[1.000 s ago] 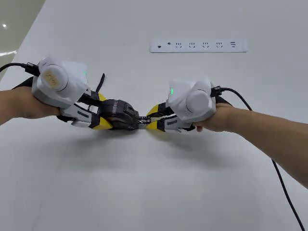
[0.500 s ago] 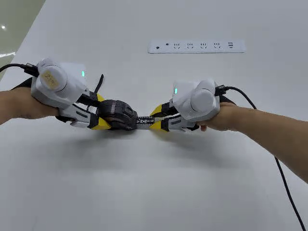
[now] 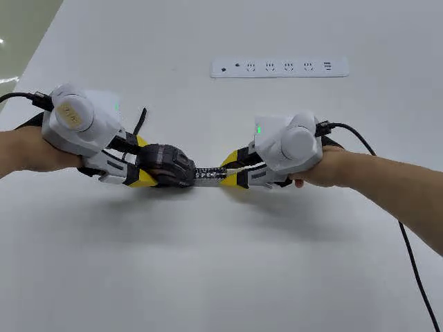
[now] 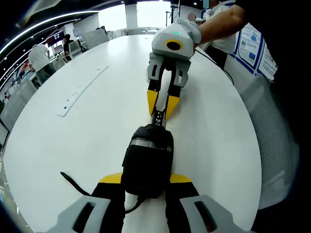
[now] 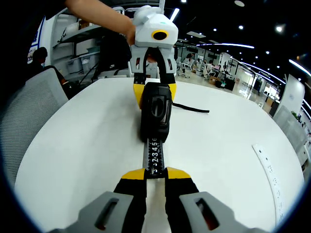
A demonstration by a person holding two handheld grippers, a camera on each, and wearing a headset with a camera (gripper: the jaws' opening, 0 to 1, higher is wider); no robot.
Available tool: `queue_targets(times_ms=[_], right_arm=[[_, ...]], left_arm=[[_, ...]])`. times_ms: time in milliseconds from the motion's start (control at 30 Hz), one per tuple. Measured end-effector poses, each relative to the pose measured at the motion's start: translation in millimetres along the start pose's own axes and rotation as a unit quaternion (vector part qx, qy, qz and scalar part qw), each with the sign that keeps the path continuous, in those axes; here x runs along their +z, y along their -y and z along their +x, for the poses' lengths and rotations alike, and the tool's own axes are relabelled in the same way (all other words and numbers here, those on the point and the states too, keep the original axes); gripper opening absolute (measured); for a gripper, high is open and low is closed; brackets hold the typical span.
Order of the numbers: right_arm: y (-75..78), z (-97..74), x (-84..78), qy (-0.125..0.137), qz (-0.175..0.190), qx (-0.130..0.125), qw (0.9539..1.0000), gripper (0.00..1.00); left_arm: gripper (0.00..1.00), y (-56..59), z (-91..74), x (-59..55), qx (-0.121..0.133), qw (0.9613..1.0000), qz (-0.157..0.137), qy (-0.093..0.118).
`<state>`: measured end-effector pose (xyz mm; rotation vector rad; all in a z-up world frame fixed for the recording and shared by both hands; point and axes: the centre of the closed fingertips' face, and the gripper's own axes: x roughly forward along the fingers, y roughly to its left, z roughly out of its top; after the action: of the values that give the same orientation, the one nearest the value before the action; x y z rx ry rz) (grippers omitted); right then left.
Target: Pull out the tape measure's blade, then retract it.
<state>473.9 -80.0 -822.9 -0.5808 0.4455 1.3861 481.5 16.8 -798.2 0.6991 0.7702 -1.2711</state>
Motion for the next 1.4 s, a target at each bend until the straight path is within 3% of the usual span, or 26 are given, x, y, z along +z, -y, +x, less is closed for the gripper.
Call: queue_targets(times_ms=[1400], right_arm=[[-2.7, -37.0, -21.2, -0.019, 0.004, -0.004, 0.9998, 0.12]], left_arm=[[0.28, 1.0, -0.3, -0.2, 0.003, 1.0000, -0.002, -0.007]])
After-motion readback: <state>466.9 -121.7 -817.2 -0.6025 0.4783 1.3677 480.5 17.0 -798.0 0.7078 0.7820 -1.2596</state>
